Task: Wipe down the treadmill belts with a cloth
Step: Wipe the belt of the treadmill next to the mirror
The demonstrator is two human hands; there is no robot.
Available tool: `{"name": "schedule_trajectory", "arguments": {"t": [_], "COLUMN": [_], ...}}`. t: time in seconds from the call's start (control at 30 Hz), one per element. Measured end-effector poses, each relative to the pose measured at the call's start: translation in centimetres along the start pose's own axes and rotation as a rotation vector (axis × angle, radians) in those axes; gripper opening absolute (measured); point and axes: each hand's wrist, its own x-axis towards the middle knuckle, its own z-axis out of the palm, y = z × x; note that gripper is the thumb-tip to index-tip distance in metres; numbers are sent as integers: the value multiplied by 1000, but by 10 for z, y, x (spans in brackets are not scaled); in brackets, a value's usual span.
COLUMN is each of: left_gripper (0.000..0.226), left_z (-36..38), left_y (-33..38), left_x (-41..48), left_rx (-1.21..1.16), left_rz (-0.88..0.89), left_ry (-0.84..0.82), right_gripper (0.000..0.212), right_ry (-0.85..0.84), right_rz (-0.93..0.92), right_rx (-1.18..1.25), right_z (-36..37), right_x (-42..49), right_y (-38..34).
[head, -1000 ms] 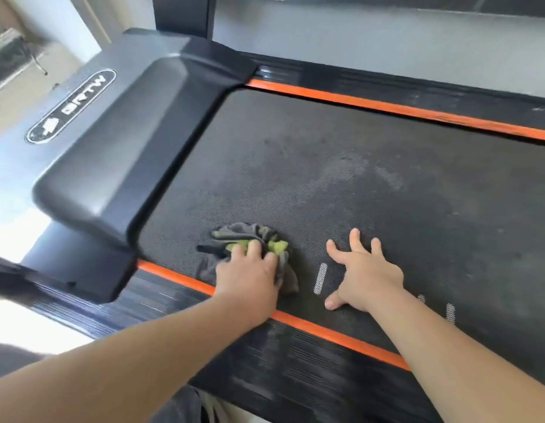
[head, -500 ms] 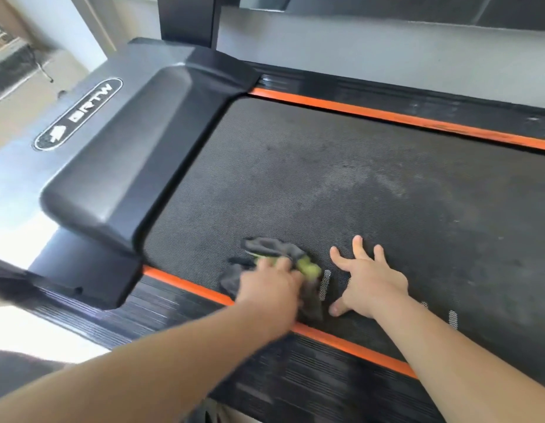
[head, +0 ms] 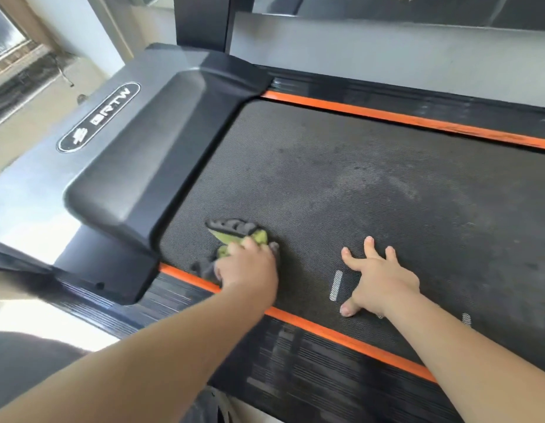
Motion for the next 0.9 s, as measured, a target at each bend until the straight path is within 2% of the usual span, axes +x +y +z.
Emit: {"name": "schedule_trajectory", "arguments": {"t": [0.07, 0.17, 0.2, 0.23, 0.27, 0.33, 0.4, 0.43, 0.5, 0.57, 0.67, 0.73, 0.77, 0.8, 0.83, 0.9], "left_gripper": [35, 35, 33, 30, 29, 26, 26, 28, 35, 37, 19, 19, 23, 29, 37, 67], "left_z": [-6, 0, 2, 5, 9, 10, 7, 4, 1, -9, -44, -59, -58, -52, -43, -24], "left_y": [34, 47, 39, 26, 10, -28, -47, -47, -31, -9, 9, 4, -3, -12, -22, -40], "left_x": [-24, -52, -47, -34, -19, 9, 20, 21, 20, 14, -1, -5, -5, -1, 3, 12], "left_rx": [-42, 33, 18, 9, 8, -40, -129, -168, -269, -548, -1266, -1669, -1702, -1612, -1418, -876], "left_rz": [212, 691, 766, 767, 698, 383, 102, 33, 37, 159, 219, 165, 126, 72, 6, -106], "left_ry": [-44, 22, 54, 84, 114, 122, 94, 71, 44, 49, -56, -291, -385, -428, -403, -275], "right_gripper": [125, 104, 104, 108, 116, 127, 128, 129, 129, 129, 128, 127, 127, 128, 129, 130], "right_ry": [10, 25, 26, 21, 12, 3, 7, 6, 9, 10, 3, -6, -2, 6, 16, 30], "right_rz": [11, 28, 23, 13, 6, -4, -4, -4, -8, -2, 6, 10, 9, 7, 5, -1], "right_rx": [-2, -3, -6, -13, -19, -24, -22, -19, -14, -2, -8, -7, -6, -5, -5, -6], "right_z": [-1, 0, 0, 1, 0, 0, -1, -1, -1, -2, -4, -4, -3, -2, -1, 1], "right_x": [0, -1, 0, -1, -1, -2, -3, -4, -5, -5, -5, -5, -5, -4, -4, -3], "right_y": [-1, 0, 1, 1, 2, 2, 1, 1, 0, -1, -2, -1, -1, -1, -1, -1]}}
